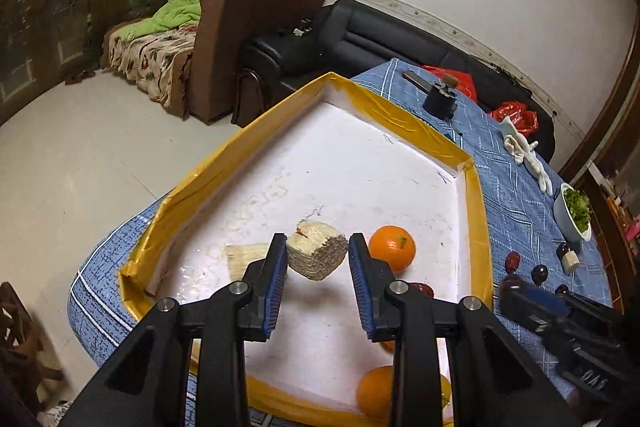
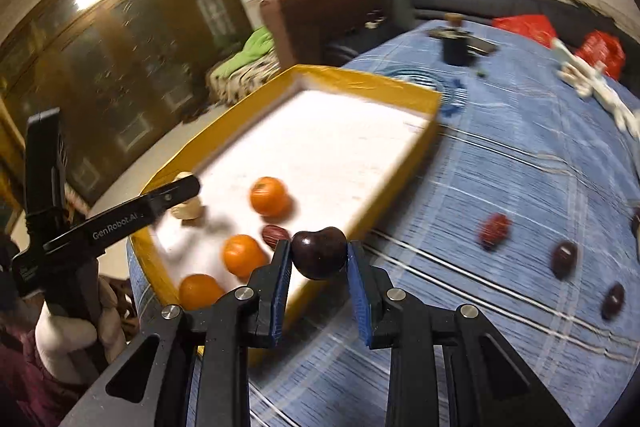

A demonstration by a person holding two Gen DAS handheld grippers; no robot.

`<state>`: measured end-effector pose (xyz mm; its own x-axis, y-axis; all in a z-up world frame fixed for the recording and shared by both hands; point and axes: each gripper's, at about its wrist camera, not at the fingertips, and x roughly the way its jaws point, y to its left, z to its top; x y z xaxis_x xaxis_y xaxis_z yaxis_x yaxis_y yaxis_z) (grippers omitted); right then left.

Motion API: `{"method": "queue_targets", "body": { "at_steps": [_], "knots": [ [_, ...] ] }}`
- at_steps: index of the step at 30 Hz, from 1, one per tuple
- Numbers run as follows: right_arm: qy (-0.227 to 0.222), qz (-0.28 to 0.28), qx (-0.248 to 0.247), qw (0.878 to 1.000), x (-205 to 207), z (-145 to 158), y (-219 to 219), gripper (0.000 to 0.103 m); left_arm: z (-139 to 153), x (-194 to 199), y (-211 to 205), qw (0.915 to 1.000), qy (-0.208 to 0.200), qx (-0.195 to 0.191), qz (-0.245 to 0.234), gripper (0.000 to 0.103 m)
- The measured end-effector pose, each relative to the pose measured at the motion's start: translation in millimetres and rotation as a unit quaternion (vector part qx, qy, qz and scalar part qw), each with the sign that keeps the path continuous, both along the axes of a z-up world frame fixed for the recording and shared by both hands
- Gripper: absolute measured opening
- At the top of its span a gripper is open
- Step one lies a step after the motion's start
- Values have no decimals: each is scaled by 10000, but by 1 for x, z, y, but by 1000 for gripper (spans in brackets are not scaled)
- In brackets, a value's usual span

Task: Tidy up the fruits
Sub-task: 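Carry both into the yellow tray and open both tools to release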

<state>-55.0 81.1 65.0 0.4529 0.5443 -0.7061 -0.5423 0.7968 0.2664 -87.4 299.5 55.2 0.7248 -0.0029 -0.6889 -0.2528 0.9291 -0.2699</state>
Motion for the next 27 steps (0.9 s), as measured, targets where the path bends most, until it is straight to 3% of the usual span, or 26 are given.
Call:
{"method": "queue_targets", "body": {
  "at_steps": [3, 5, 7, 11, 15, 18, 24, 27],
  "knots": [
    [56, 135, -99, 9998, 4, -5, 20, 32, 1, -4, 7, 9999, -34, -95, 6, 33],
    [79, 185, -172, 9996, 6, -8, 30, 32, 3, -5, 9, 9999, -90, -135, 9, 49],
    [84, 212, -247, 9994, 6, -12, 38, 32, 6, -9, 11, 9997, -155, -167, 21, 55],
    [86, 210, -357, 9991, 7, -15, 47, 34, 10, -12, 13, 9995, -209, -225, 20, 62],
    [47, 163, -305, 9994, 6, -12, 45, 50, 12, -14, 14, 9994, -228, -269, 60, 65],
    [-24, 136, -286, 9995, 4, -7, 40, 50, 15, -15, 12, 9992, -226, -304, 82, 66],
    [-191, -195, -167, 9995, 1, 6, -5, 53, 28, -18, -5, 9993, -309, -192, -110, 70],
    [-228, -646, -174, 9975, 2, 8, -54, 54, 34, -18, -19, 9988, -365, -134, -291, 71]
  ]
}}
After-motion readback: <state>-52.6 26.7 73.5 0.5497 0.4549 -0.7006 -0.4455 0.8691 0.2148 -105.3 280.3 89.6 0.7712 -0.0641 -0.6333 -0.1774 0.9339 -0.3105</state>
